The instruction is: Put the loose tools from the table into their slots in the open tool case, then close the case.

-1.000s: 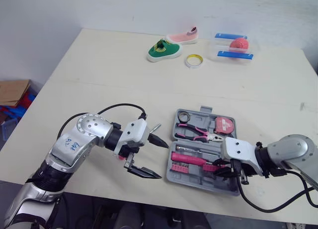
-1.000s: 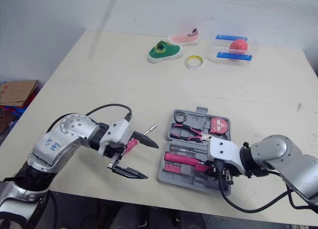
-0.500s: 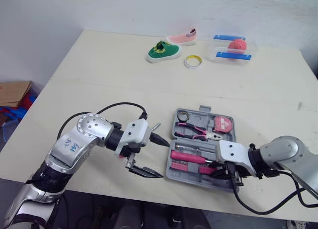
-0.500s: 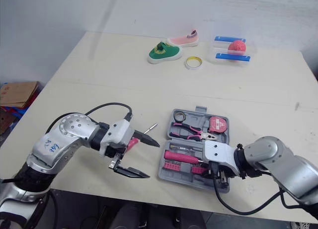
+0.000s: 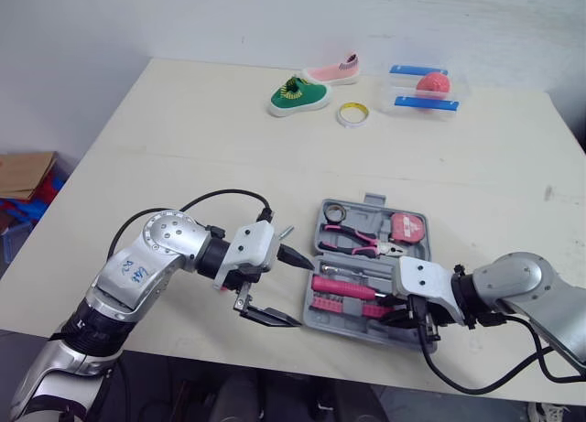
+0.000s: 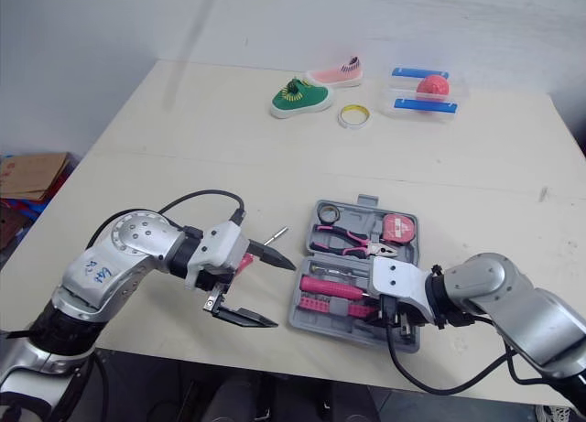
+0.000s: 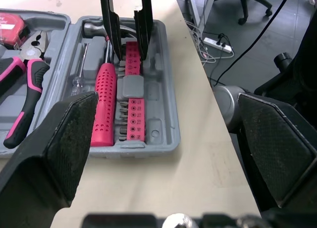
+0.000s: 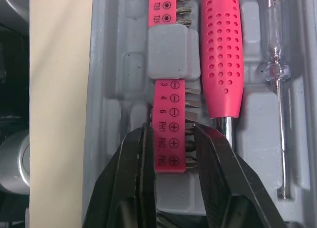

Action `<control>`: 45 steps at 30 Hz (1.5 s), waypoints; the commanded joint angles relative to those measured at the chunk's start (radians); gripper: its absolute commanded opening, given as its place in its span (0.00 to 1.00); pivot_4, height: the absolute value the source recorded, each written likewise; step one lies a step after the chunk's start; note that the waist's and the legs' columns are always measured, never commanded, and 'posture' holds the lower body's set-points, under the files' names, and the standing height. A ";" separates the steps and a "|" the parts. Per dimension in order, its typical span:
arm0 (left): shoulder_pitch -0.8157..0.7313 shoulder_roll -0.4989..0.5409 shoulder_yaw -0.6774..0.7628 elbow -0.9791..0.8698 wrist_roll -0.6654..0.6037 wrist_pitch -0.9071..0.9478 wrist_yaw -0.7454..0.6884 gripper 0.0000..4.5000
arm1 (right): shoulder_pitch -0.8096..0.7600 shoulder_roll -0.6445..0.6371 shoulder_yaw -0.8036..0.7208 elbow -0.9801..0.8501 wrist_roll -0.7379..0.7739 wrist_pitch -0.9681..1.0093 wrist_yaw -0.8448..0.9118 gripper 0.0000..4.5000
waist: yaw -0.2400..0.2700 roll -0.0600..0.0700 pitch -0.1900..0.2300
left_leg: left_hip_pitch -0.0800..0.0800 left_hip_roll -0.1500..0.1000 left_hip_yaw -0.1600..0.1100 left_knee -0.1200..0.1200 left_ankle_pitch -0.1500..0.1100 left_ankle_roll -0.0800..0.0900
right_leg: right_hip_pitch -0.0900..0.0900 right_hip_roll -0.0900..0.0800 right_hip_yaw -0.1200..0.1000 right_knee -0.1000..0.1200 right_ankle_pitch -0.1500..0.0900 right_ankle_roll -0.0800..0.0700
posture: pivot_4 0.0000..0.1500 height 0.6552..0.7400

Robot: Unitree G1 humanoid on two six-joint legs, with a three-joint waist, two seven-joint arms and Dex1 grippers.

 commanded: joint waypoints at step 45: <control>-0.027 -0.009 0.028 0.075 -0.008 -0.039 -0.034 1.00 | 0.378 0.234 -0.217 0.316 -0.080 -0.496 0.052 0.01 | 0.005 -0.006 -0.004 | 0.003 -0.001 0.000 0.006 -0.001 0.001 | 0.005 -0.001 -0.001 0.004 0.000 0.000 | 1.00 0.89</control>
